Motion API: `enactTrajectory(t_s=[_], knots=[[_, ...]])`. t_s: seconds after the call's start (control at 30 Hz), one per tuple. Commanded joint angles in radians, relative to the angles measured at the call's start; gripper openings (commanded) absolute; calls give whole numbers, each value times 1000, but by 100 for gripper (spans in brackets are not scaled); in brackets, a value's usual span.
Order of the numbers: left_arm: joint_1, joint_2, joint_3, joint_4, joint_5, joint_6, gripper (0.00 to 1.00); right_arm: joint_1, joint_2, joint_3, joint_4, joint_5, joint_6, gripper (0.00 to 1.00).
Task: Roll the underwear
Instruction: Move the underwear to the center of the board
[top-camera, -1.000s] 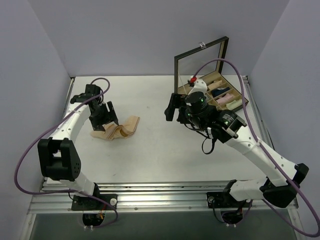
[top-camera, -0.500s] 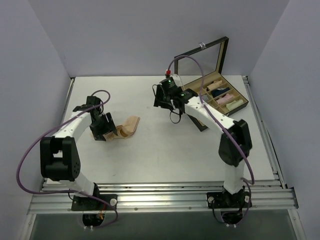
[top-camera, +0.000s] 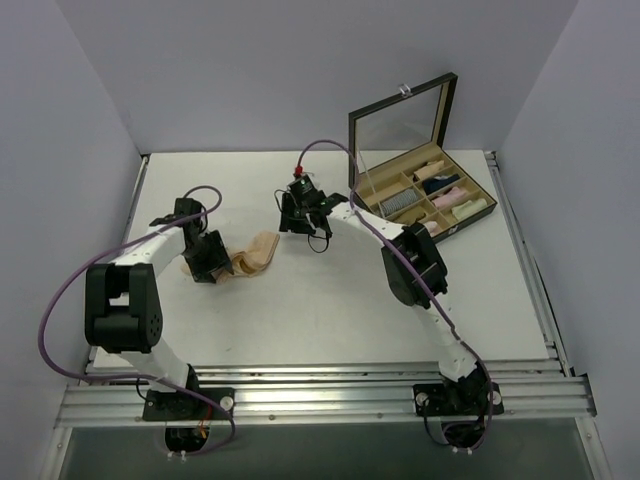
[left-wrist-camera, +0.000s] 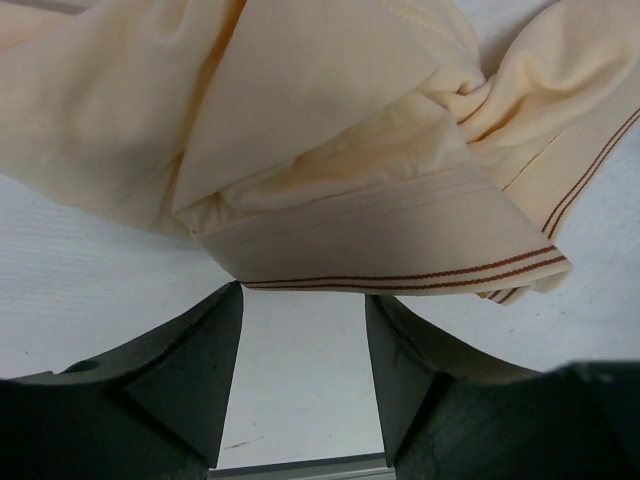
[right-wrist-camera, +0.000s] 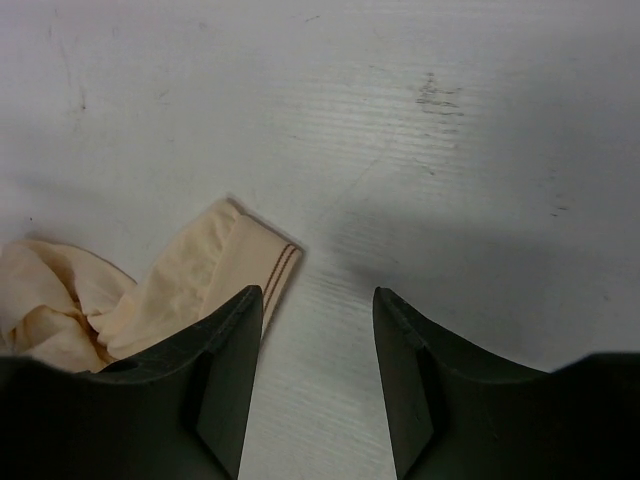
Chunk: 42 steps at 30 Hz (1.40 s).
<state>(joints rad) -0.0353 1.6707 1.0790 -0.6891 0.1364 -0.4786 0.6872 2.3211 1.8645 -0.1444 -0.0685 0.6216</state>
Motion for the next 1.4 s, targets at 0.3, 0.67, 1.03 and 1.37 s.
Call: enactTrajectory(t_s=[0.3, 0.67, 1.03, 1.37], knots=[[6, 60, 5, 56, 31, 29, 13, 86, 121, 127, -1, 32, 53, 46], [6, 60, 13, 51, 51, 29, 2, 71, 127, 139, -40, 110, 79, 47], [3, -8, -14, 23, 83, 8, 2, 74, 192, 176, -30, 81, 121, 27], [-52, -89, 8, -38, 63, 1, 2, 9, 55, 18, -44, 120, 112, 0]])
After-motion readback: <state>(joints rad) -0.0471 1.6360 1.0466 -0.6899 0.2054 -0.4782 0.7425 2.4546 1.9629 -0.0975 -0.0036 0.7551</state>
